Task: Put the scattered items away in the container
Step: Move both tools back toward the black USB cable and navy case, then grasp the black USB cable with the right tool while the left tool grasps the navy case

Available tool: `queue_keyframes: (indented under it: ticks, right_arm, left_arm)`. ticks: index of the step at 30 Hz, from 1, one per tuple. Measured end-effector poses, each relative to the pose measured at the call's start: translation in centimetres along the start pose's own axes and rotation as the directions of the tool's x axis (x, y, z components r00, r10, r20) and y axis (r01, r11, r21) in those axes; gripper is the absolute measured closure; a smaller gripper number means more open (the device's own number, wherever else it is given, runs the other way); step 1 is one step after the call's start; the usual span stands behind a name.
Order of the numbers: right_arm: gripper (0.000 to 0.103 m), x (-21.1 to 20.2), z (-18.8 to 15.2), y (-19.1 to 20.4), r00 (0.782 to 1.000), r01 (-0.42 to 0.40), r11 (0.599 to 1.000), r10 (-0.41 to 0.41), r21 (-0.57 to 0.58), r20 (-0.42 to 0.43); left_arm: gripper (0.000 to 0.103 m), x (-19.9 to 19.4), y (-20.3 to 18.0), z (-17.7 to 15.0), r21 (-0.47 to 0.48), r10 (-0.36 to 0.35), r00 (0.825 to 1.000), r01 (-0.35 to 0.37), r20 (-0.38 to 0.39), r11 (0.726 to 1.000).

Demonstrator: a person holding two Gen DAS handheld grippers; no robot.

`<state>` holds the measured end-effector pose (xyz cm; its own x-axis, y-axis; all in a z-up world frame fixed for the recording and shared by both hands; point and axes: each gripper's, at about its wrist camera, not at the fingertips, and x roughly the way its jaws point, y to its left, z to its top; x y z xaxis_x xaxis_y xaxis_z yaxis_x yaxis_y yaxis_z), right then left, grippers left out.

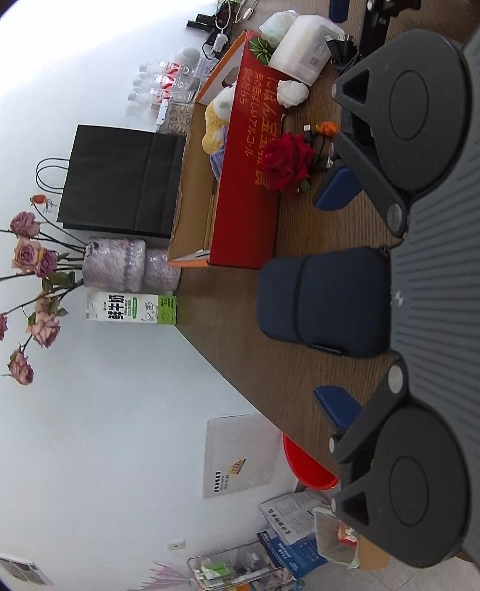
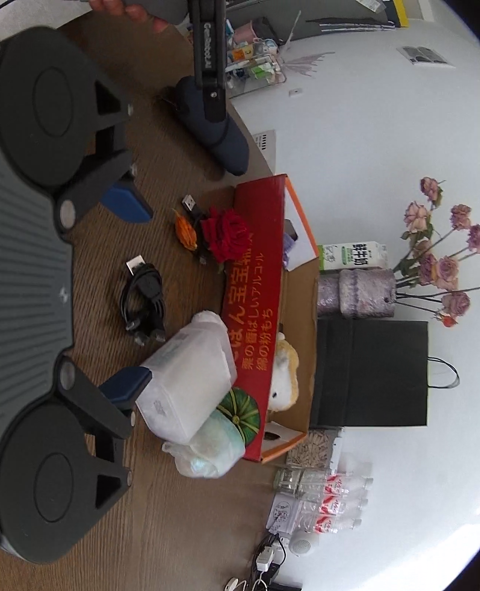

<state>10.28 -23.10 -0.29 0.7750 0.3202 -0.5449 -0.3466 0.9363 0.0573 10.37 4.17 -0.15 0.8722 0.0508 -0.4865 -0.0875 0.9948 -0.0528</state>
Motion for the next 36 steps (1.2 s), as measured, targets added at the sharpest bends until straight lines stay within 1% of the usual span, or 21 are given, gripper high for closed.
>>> queue_keyframes:
  ticks: [2, 3, 8, 9, 10, 12, 13, 18, 21, 23, 24, 25, 26, 30, 36]
  right_arm:
    - [0.025, 1.0, 0.3, 0.3, 1.0, 0.011, 1.0, -0.011, 0.003, -0.029]
    - [0.028, 1.5, 0.5, 0.3, 0.999, 0.018, 1.0, -0.017, 0.007, -0.04]
    - [0.028, 3.4, 1.1, 0.2, 0.997, 0.041, 0.998, -0.038, 0.05, -0.068]
    - [0.03, 3.6, 1.0, 0.2, 0.997, 0.042, 0.998, -0.038, 0.053, -0.069]
    - [0.035, 3.8, 1.0, 0.3, 0.997, 0.052, 0.998, -0.049, 0.044, -0.065]
    - [0.04, 3.9, 1.0, 0.5, 0.996, 0.068, 0.997, -0.066, 0.031, -0.063]
    - [0.042, 3.9, 1.0, 0.5, 0.996, 0.062, 0.998, -0.06, 0.032, -0.061]
    - [0.044, 3.8, 0.9, 0.8, 0.997, 0.058, 0.998, -0.056, 0.021, -0.056]
    - [0.044, 3.8, 0.8, 1.0, 0.997, 0.055, 0.998, -0.054, 0.009, -0.054]
    - [0.044, 3.7, 0.8, 1.1, 0.997, 0.054, 0.999, -0.054, 0.007, -0.051]
    - [0.045, 3.7, 0.8, 1.2, 0.997, 0.053, 0.999, -0.053, 0.007, -0.05]
    - [0.047, 3.7, 0.7, 1.2, 0.998, 0.051, 0.999, -0.051, 0.007, -0.049]
    - [0.047, 3.6, 0.7, 1.2, 0.998, 0.05, 0.999, -0.049, 0.007, -0.047]
    - [0.049, 3.5, 0.7, 1.1, 0.998, 0.045, 0.999, -0.045, 0.007, -0.043]
    - [0.049, 3.2, 0.6, 1.0, 0.999, 0.029, 0.999, -0.028, 0.021, -0.039]
  left_arm:
    - [0.0, 0.1, 0.4, -0.1, -0.004, -0.002, 1.0, 0.002, -0.002, 1.0]
    - [0.0, 0.1, 0.6, -0.1, -0.006, -0.004, 1.0, 0.004, -0.002, 1.0]
    - [0.0, 1.0, 0.7, 0.1, -0.015, -0.013, 1.0, 0.013, -0.013, 1.0]
    - [0.0, 1.3, 0.6, 0.2, -0.014, -0.017, 1.0, 0.017, -0.017, 1.0]
    - [0.0, 1.6, 0.5, 0.2, -0.012, -0.019, 1.0, 0.018, -0.023, 1.0]
    - [0.0, 2.3, 0.3, 0.3, -0.008, -0.016, 0.999, 0.016, -0.038, 1.0]
    - [0.0, 2.6, 0.2, 0.4, -0.009, -0.013, 0.999, 0.013, -0.047, 1.0]
    - [0.0, 4.6, -0.1, 1.1, -0.014, -0.008, 0.996, 0.007, -0.092, 1.0]
    - [0.0, 6.2, -0.3, 1.6, -0.01, 0.015, 0.99, -0.017, -0.14, 1.0]
    - [0.0, 7.1, -0.3, 1.8, -0.022, 0.006, 0.986, -0.009, -0.166, 1.0]
    - [0.001, 7.4, -0.3, 1.9, -0.02, -0.001, 0.985, -0.002, -0.174, 1.0]
    - [0.017, 7.3, -0.4, 1.9, -0.007, 0.011, 0.986, -0.013, -0.165, 1.0]
    - [0.034, 7.0, -0.6, 1.8, 0.01, 0.029, 0.988, -0.028, -0.153, 1.0]
    - [0.037, 6.1, -0.2, 1.5, -0.003, -0.016, 0.99, 0.015, -0.139, 1.0]
    - [0.038, 5.1, 0.3, 1.0, -0.027, -0.024, 0.992, 0.021, -0.126, 0.999]
